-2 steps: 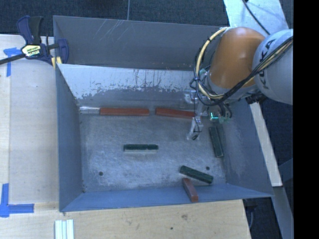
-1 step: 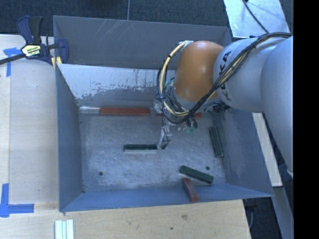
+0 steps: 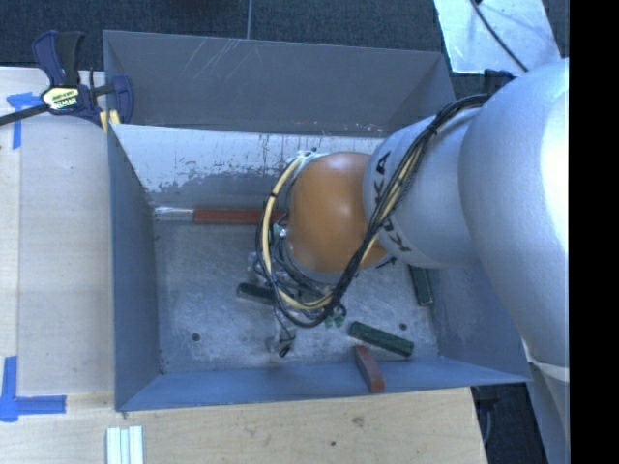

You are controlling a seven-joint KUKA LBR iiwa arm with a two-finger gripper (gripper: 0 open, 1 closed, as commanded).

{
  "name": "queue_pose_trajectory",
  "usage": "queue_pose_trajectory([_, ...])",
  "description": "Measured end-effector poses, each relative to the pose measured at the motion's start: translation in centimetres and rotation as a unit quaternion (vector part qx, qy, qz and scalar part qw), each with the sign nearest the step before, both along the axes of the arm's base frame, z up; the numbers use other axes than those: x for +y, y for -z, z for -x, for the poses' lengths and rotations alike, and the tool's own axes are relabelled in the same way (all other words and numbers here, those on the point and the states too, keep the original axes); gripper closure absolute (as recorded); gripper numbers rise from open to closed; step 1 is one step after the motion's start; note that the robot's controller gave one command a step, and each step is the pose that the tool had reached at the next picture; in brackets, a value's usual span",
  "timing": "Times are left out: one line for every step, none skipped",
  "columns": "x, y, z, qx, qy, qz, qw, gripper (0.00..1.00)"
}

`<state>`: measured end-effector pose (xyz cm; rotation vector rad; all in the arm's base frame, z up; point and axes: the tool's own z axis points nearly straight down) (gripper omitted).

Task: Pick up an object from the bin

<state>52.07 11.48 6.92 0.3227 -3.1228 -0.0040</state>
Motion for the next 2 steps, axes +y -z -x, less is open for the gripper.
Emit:
queue_pose_trajectory([-0.3, -0.2, -0.3, -0.0032, 0.003, 0.001, 1.0000, 1.00])
queue_pose_trajectory([-2.2, -15.4, 0.6, -0.0072, -0.016, 0.001, 0.9999, 1.00])
